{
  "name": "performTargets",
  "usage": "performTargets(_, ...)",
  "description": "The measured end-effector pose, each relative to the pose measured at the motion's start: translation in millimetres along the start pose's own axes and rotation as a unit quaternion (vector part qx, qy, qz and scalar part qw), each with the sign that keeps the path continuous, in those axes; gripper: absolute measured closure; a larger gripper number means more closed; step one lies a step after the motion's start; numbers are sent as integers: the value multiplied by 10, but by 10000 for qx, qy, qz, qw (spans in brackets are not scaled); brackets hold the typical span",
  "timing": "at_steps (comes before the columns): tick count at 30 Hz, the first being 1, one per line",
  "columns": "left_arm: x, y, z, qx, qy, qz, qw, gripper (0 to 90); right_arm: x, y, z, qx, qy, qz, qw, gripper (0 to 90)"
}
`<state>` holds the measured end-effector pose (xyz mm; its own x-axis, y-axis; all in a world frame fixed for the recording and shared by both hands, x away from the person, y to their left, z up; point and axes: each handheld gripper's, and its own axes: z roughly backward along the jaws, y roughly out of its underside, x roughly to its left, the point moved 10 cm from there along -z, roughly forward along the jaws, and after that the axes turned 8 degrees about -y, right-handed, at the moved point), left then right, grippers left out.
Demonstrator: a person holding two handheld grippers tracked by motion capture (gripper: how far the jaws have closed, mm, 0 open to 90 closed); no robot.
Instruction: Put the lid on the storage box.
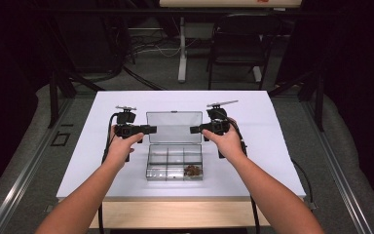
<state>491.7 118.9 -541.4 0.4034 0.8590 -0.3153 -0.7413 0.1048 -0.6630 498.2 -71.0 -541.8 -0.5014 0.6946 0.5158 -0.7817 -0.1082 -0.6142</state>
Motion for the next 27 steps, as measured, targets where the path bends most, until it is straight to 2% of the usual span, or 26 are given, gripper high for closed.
performTargets(12,-64,55,79,-98,-7,-191,9998,589,62,63,57,36,-17,128,9999,499)
performTargets(22,-95,101,117,-207,-43,-344,9992,579,85,78,81,22,-71,115,9999,506)
performTargets(27,-113,111,157,-252,-63,-433,9987,573,106,100,97,54,-82,203,9997,504)
